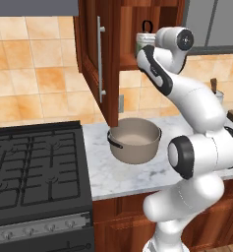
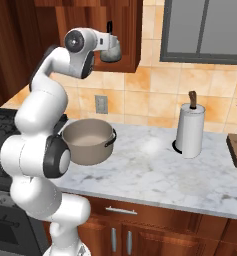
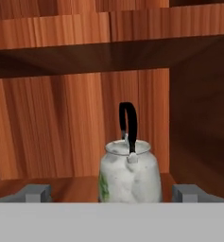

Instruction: Pick the kettle from the cabinet and place it on a stove burner. Then pick the pot from the counter and place it on another stove burner. Finally, turn both burners on.

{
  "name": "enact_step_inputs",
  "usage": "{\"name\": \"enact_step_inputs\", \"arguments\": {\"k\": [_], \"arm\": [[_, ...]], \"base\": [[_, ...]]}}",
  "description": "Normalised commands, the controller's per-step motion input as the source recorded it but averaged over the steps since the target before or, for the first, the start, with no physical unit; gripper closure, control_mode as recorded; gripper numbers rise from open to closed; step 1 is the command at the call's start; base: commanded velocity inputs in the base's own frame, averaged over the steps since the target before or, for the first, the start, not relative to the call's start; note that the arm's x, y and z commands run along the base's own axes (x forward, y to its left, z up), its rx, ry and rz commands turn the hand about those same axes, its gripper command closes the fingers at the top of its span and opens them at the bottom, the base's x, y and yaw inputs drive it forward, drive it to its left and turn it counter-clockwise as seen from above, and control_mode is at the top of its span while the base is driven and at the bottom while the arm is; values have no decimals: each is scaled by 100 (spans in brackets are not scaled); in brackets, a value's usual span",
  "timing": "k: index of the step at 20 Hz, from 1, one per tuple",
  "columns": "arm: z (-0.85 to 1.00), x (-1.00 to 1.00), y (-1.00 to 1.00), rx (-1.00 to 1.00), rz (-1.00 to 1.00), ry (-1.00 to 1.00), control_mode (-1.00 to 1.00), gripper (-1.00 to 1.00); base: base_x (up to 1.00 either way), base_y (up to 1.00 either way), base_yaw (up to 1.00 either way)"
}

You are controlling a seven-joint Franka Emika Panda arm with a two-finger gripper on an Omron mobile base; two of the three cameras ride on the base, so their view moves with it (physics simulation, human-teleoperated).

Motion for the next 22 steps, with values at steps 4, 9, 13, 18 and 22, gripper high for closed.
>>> {"name": "enact_step_inputs", "arguments": {"k": [4, 9, 13, 18, 22], "arm": [[0, 21, -7, 0, 0, 1, -100, -100], [0, 28, -10, 0, 0, 3, -100, -100], [3, 32, -1, 1, 0, 3, -100, -100], [10, 34, -1, 2, 0, 3, -100, -100], [14, 35, -2, 2, 0, 3, -100, -100]], "base": [[0, 0, 0], [0, 0, 0], [0, 0, 0], [0, 0, 0], [0, 0, 0]]}}
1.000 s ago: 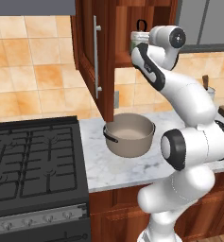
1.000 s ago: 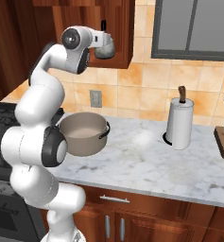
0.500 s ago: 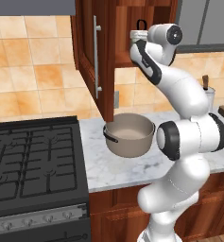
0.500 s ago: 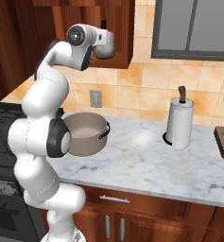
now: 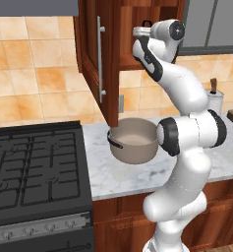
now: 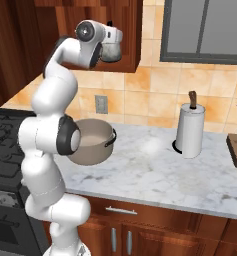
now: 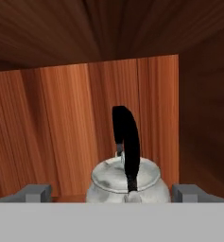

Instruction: Pick the kettle from the cabinet and place it on a stove burner. Then pick the pot from the counter and place it on another stove burner. Finally, turn both burners on.

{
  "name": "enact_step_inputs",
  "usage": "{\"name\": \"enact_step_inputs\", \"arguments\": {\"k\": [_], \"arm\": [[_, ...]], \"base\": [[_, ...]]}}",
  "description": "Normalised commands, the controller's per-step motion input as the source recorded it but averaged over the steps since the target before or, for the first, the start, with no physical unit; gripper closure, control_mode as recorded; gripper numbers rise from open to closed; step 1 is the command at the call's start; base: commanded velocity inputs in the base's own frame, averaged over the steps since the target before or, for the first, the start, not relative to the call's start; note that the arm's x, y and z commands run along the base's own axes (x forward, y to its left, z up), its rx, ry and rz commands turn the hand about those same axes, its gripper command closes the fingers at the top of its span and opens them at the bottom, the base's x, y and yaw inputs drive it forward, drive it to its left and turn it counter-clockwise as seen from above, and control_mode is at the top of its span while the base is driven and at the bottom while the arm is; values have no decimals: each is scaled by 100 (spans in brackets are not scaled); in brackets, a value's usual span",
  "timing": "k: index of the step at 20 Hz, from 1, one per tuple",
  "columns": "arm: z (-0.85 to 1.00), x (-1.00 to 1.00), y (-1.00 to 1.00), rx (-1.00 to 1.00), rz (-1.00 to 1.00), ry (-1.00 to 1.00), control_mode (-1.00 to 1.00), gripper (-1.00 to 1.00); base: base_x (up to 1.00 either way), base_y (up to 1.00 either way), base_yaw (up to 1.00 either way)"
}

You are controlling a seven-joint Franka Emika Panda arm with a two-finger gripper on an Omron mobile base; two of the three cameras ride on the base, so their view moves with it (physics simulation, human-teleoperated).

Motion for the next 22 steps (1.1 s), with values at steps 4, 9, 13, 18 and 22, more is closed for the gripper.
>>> {"name": "enact_step_inputs", "arguments": {"k": [4, 9, 13, 18, 22], "arm": [[14, 32, -2, 3, 0, 1, -100, -100], [7, 28, -5, 1, 0, 1, -100, -100], [0, 18, -8, 0, 0, 0, -100, -100], [0, 11, -2, 0, 0, 0, -100, -100], [0, 15, 0, 0, 0, 0, -100, 100]], "base": [[0, 0, 0], [0, 0, 0], [0, 0, 0], [0, 0, 0], [0, 0, 0]]}}
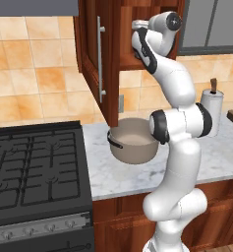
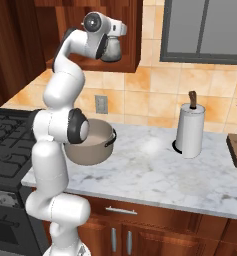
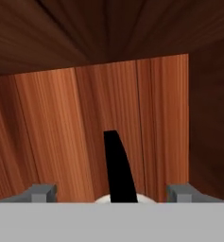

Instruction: Pick the kettle from the cabinet and place it on a stove burner. Then pick the pot from the counter and place it on another stove burner. Finally, turn both burners on.

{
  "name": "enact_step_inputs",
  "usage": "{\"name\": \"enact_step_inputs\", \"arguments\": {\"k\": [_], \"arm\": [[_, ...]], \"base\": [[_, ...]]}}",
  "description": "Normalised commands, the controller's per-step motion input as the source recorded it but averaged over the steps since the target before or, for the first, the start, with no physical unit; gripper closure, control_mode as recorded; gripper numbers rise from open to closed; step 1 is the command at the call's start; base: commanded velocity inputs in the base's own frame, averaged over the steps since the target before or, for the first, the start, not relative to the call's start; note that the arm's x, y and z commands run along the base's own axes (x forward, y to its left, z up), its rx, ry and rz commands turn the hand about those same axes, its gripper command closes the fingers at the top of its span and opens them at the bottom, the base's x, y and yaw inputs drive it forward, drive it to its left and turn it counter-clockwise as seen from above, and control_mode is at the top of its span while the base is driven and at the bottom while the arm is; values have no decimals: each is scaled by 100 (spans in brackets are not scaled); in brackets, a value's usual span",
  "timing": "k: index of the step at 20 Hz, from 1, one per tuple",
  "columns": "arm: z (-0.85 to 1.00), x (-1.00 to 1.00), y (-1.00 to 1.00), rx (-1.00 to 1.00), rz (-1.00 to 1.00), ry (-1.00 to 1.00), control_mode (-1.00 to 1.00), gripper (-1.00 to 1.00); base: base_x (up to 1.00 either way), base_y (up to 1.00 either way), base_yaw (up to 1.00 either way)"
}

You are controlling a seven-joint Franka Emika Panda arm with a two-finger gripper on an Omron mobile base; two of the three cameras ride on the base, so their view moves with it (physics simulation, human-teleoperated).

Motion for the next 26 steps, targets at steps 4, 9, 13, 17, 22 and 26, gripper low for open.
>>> {"name": "enact_step_inputs", "arguments": {"k": [4, 9, 13, 17, 22, 26], "arm": [[0, 14, 0, 0, 0, 0, -100, 100], [0, 1, 0, 0, 0, 0, -100, 100], [0, 0, 0, 0, 0, 0, -100, 100], [0, 0, 0, 0, 0, 0, -100, 100], [0, 0, 0, 0, 0, 0, -100, 100], [0, 0, 0, 0, 0, 0, -100, 100]], "base": [[0, 0, 0], [0, 0, 0], [0, 0, 0], [0, 0, 0], [0, 0, 0], [0, 0, 0]]}}
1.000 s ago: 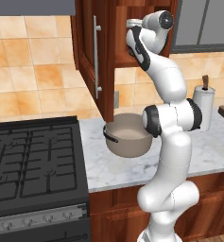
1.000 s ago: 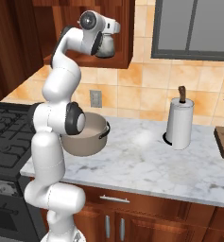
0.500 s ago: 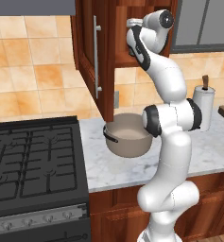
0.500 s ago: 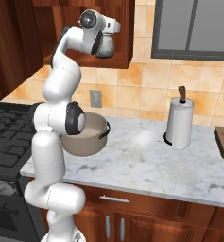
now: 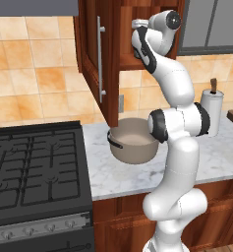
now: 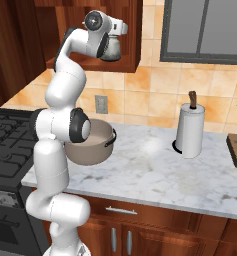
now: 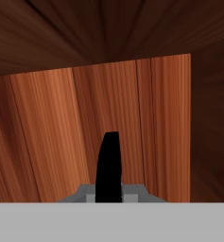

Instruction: Pick the kettle from the cabinet and place it on a stove burner. Then pick the pot from the counter and place it on another stove burner. Finally, turn both burners on.

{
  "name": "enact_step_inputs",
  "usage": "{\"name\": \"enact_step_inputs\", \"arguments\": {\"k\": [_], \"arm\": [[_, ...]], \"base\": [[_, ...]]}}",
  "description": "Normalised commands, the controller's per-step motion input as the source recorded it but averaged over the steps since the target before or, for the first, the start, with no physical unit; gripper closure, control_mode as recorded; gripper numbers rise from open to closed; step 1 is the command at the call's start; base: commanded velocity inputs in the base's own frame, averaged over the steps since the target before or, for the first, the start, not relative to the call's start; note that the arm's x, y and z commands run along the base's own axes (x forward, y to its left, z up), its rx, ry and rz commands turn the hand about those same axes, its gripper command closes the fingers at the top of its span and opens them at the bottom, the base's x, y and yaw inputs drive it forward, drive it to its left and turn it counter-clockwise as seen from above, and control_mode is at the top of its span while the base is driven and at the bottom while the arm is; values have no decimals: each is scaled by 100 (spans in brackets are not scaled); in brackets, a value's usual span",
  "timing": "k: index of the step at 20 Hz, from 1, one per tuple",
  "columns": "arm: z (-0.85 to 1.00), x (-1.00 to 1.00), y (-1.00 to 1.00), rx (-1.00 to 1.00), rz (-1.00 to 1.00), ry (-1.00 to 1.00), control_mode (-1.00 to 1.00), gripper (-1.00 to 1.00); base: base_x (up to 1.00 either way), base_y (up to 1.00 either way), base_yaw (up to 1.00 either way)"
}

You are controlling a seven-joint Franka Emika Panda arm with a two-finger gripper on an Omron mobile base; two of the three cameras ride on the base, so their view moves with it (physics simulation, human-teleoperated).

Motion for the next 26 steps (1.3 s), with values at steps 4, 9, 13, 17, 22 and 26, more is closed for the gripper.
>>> {"name": "enact_step_inputs", "arguments": {"k": [4, 9, 13, 17, 22, 26], "arm": [[0, 0, 0, 0, 0, 0, -100, 100], [0, 0, 0, 0, 0, 0, -100, 100], [-12, -4, 0, 0, 0, 0, -100, 100], [-23, -9, 0, 0, 0, 0, -100, 100], [-23, -9, 0, 0, 0, 0, -100, 100], [-15, -13, 0, 0, 0, -2, -100, 100]], "base": [[0, 0, 0], [0, 0, 0], [0, 0, 0], [0, 0, 0], [0, 0, 0], [0, 0, 0]]}}
